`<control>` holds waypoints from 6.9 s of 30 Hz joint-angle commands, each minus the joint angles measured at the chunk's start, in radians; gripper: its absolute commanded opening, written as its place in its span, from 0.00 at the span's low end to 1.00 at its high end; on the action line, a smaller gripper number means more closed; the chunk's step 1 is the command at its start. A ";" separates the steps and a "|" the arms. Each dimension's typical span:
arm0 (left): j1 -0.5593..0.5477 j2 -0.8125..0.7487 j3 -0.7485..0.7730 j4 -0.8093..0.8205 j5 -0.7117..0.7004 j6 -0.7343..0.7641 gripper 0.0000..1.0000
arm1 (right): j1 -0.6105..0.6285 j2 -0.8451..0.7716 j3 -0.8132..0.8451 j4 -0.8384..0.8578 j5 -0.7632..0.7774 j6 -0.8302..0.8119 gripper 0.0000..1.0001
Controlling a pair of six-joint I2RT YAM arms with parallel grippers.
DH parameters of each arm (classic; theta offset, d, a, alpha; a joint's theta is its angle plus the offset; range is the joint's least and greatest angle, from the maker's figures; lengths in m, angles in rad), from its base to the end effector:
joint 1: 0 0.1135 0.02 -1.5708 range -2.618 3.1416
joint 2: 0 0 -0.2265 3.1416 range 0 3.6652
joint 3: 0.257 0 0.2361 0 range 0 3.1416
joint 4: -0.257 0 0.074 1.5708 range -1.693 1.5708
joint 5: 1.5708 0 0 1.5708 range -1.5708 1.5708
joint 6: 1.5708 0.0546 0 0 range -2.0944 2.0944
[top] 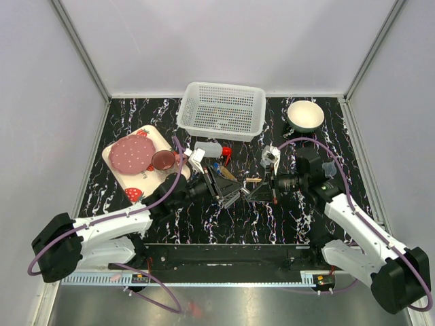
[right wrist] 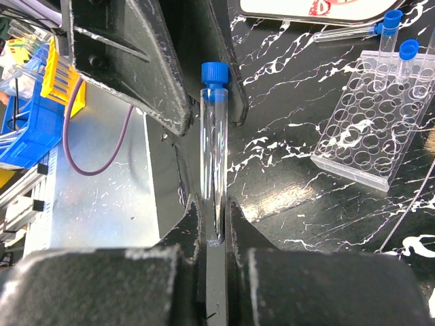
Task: Organize the chemistry lab equipment
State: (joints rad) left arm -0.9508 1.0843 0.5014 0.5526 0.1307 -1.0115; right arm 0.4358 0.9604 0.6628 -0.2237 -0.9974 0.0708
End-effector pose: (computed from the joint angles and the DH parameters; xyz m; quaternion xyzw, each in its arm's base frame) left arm 0.1487 -0.2205 0.2342 0.0237 0.7173 -0.6036 0.3474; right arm 0.1764 0.1327 0.2379 -0.3736 0.7039 0.5110 0.3222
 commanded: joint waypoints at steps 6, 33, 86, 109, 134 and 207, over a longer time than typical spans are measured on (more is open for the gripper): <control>-0.003 0.002 0.045 0.052 0.018 -0.007 0.09 | -0.008 -0.034 -0.020 0.027 -0.026 0.006 0.07; 0.118 -0.061 0.140 -0.609 -0.511 0.484 0.00 | -0.292 0.317 0.336 -0.338 0.042 -0.420 0.95; 0.057 0.243 0.216 -0.539 -0.641 0.640 0.00 | -0.359 0.282 0.245 -0.332 0.088 -0.557 0.96; 0.057 0.215 0.193 -0.546 -0.646 0.574 0.42 | -0.361 0.287 0.250 -0.342 0.082 -0.568 0.96; 0.187 -0.193 -0.012 -0.781 -0.507 0.386 0.81 | -0.361 0.297 0.253 -0.350 0.082 -0.575 0.97; 0.394 0.516 0.304 -0.912 -0.405 0.576 0.59 | -0.362 0.311 0.259 -0.368 0.097 -0.595 0.99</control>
State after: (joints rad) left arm -0.5705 1.5562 0.8013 -0.3576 -0.2768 -0.4980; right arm 0.0792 1.2663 0.9028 -0.5812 -0.9051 -0.5045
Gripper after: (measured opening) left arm 0.601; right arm 0.986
